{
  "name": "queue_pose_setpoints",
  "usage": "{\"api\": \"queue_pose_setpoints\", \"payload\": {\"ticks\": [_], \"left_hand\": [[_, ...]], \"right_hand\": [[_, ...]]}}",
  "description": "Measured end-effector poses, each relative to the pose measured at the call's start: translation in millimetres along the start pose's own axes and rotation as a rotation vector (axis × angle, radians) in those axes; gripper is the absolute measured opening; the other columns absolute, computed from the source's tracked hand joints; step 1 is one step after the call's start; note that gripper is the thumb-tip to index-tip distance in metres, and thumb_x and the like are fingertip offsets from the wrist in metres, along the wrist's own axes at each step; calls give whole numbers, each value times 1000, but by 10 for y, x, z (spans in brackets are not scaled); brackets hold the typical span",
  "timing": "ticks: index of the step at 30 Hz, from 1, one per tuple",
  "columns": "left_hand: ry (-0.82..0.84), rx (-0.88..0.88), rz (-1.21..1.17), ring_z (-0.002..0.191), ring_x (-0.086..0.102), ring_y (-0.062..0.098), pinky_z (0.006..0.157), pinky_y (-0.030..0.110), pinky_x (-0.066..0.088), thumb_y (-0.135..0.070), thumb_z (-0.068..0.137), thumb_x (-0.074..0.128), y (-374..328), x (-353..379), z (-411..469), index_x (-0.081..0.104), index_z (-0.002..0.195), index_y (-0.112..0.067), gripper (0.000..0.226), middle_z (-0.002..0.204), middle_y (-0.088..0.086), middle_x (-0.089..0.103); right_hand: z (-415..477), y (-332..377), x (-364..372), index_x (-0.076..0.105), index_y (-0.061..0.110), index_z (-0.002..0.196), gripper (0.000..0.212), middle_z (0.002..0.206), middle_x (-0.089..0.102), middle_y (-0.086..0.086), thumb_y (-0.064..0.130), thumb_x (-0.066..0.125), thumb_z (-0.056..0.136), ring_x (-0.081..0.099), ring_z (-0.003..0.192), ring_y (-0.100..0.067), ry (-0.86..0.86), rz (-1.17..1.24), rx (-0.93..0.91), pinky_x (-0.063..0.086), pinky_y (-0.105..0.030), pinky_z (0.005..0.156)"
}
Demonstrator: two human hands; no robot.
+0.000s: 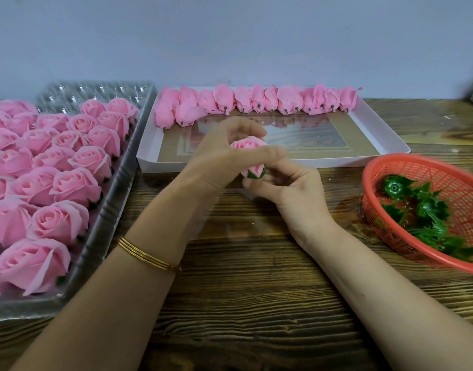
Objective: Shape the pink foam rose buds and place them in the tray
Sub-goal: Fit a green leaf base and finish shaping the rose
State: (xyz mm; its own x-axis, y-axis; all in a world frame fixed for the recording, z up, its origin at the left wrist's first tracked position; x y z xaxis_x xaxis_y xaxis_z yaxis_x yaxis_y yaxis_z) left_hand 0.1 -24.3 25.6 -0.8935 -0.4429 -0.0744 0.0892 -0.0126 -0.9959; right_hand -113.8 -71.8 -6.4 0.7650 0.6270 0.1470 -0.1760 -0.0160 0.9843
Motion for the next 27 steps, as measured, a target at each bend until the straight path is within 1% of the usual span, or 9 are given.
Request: {"api": "queue_pose_setpoints", "payload": {"ticks": [2,4,8,11,13,21,23,25,27], "left_hand": [[-59,23,159,74,62,-1,61,14,48,-45,63,80,-91,0,1,64,102,-25,46,93,-6,64],[-75,69,320,70,58,-6,57,10,46,-48,73,79,-160,31,-13,60,106,-27,43,93,-7,60],[-94,154,740,90,49,7,75,26,36,-55,81,66,-221,120,-58,52,110,-33,38,86,-17,48],[-74,137,902,105,49,23,82,32,32,-58,86,56,-197,140,-71,50,114,-32,38,101,-5,48],[-72,148,977,104,51,26,80,32,31,-55,89,53,-179,151,-72,50,111,-29,34,107,0,50],[-49,171,996,90,50,22,74,30,30,-41,90,52,-170,180,-69,51,92,-25,16,94,-2,54],[-42,182,998,88,49,21,73,29,29,-36,86,56,-170,171,-68,53,94,-23,16,94,-2,55],[-20,191,1009,87,49,20,71,29,30,-33,81,61,-156,163,-62,54,96,-22,19,92,-3,56],[-10,194,1025,86,49,19,71,29,30,-33,79,64,-138,152,-52,54,95,-21,23,90,-4,57]], "right_hand": [[-2,10,24,71,3,99,29,81,66,-14,-14,71,75,56,77,-22,21,-19,-13,50,-28,79],[-5,14,35,71,6,98,31,73,66,-7,-15,70,75,55,72,-20,34,-26,-16,49,-27,77],[-8,25,21,69,7,77,27,67,64,-9,-19,70,71,58,65,-14,12,-55,-36,49,-19,66],[-11,24,18,69,3,76,24,73,66,-13,-21,70,70,60,68,-15,10,-69,-57,50,-17,63],[-4,14,13,69,2,78,25,75,67,-14,-21,70,70,61,71,-16,14,-81,-72,50,-20,66],[15,-22,-13,70,-1,82,23,71,68,-5,-20,71,70,60,73,-13,10,-93,-86,50,-23,70],[14,-25,-19,73,7,83,31,77,71,-4,-20,72,69,65,76,-15,-2,-95,-83,53,-29,76],[19,-28,-18,73,17,90,44,90,72,-12,-21,71,68,68,87,-24,-17,-124,-73,55,-45,88],[22,-43,-14,73,21,94,52,94,73,-11,-24,67,69,68,93,-26,-22,-126,-47,52,-56,93]]}}
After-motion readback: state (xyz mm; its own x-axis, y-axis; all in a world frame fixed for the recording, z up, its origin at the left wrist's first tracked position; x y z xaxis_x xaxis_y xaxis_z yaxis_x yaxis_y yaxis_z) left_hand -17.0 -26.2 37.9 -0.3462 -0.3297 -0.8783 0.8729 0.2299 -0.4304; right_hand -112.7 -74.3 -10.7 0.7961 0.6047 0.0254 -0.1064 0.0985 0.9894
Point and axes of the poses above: each hand's wrist, its own z-axis towards the middle knuckle, its own x-axis out of the palm, y = z × x, the point moved 4 cm from there along z, towards the middle knuckle
